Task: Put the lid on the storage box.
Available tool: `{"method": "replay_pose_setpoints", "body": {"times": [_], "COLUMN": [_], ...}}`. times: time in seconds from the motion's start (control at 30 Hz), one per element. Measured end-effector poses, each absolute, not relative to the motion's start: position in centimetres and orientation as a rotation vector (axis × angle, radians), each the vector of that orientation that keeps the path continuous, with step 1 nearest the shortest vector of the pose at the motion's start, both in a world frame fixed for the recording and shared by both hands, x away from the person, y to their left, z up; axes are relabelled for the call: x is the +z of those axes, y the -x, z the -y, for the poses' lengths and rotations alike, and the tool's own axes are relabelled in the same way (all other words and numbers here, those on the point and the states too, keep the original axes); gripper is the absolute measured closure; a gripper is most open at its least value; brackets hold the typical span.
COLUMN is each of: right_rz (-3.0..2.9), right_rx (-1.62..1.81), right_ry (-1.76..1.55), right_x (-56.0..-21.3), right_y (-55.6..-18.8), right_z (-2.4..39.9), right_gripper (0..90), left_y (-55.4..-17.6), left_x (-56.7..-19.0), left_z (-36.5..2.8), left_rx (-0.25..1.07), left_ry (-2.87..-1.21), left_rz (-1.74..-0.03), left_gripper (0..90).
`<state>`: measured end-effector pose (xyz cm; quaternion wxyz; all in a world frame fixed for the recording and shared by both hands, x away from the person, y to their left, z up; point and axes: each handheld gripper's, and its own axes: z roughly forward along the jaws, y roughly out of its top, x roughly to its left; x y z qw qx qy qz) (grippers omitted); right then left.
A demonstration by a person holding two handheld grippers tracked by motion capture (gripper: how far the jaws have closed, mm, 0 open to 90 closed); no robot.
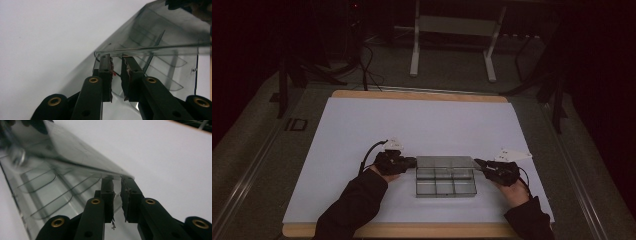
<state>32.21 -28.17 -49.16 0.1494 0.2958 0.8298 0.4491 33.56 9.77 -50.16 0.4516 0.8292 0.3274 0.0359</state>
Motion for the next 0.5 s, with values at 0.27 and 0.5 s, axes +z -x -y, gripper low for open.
{"method": "replay_pose_setpoints", "body": {"times": [0.27, 0.5], "right_rz": [-2.426, -2.434], "right_rx": [1.274, 1.253], "right_ry": [-0.861, -0.883], "right_x": [-50.4, -51.0], "right_y": [-31.7, -31.7], "right_z": [28.3, 28.6], "right_gripper": [80.2, 79.7], "left_y": [-33.4, -33.5], "left_x": [-50.8, -51.4], "left_z": [-9.8, -10.0], "left_rx": [0.096, 0.096], "left_ry": [-2.083, -2.091], "left_rz": [-0.822, -0.844], "left_gripper": [74.6, 70.9]}}
